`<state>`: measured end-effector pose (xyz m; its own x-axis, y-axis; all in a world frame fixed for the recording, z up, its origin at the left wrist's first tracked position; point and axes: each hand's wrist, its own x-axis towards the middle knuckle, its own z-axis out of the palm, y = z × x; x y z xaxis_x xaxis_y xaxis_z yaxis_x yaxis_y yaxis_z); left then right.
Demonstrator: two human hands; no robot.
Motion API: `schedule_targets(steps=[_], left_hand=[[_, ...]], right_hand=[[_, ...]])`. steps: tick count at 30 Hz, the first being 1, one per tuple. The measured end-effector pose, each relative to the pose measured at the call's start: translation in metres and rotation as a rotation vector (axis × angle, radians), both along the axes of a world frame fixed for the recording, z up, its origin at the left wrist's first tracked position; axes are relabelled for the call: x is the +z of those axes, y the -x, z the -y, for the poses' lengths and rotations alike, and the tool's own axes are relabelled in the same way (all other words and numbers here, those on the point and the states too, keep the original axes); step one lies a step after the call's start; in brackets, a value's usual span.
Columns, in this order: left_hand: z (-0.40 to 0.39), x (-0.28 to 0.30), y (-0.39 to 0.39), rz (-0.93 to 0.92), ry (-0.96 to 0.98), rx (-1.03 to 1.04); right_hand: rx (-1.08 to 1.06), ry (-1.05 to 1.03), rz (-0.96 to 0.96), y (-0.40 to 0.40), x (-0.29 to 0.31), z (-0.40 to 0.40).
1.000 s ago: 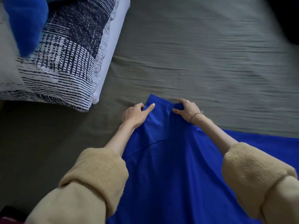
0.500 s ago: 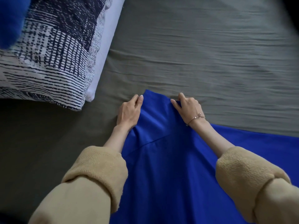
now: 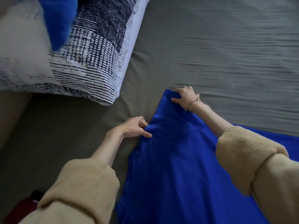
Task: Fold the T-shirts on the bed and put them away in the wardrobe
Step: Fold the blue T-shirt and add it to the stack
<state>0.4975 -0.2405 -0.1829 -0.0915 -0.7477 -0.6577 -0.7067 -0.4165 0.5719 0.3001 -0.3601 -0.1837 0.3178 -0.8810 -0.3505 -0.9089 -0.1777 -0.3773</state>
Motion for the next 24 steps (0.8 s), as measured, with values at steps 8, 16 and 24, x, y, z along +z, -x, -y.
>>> schedule_targets(steps=[8,16,24], left_hand=[[0.009,0.009,-0.006,0.057,-0.036,0.004],[-0.002,0.016,0.020,0.325,0.088,0.076],[-0.012,0.006,0.154,0.654,0.481,-0.060]], right_hand=[[-0.027,0.096,0.134,-0.004,-0.013,0.001],[-0.193,0.159,0.038,0.075,-0.007,-0.012],[-0.216,0.168,-0.073,0.205,-0.005,-0.053]])
